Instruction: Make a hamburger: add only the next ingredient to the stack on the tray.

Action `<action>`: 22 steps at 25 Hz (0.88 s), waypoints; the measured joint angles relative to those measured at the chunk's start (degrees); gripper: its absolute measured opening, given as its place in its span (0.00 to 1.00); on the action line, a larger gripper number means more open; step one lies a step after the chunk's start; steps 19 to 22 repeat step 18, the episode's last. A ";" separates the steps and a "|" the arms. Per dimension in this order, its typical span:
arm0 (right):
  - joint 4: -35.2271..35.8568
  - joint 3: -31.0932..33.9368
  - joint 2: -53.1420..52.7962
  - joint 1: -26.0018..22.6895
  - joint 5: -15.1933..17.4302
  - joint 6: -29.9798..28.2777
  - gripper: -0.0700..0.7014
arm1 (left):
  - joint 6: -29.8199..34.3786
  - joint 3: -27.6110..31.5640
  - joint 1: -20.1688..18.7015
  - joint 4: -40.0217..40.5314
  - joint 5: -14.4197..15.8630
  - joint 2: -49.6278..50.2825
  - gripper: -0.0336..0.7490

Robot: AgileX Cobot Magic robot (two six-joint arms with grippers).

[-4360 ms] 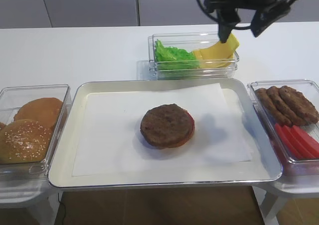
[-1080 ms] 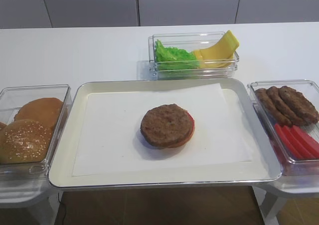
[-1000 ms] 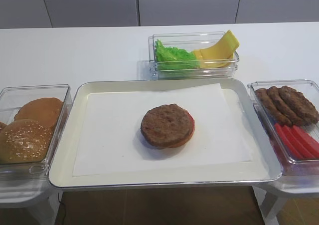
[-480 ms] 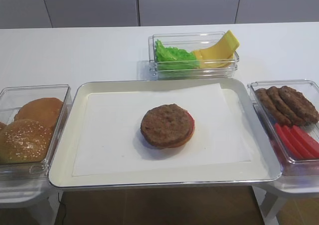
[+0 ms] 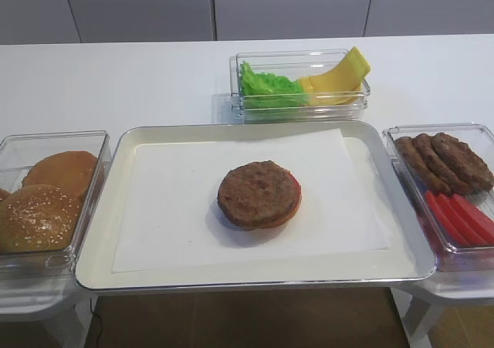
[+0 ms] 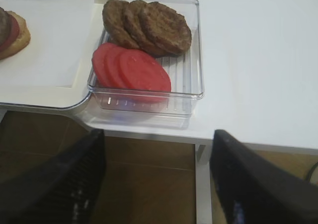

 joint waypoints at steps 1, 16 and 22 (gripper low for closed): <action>-0.30 0.00 0.00 0.00 0.00 0.00 0.74 | 0.00 0.00 0.00 0.00 0.00 0.00 0.41; 0.00 0.00 0.00 0.00 0.00 -0.04 0.74 | 0.00 0.00 0.00 0.00 0.00 0.00 0.41; 0.00 0.00 0.00 0.00 0.00 -0.04 0.74 | 0.00 0.00 0.00 0.00 0.00 0.00 0.41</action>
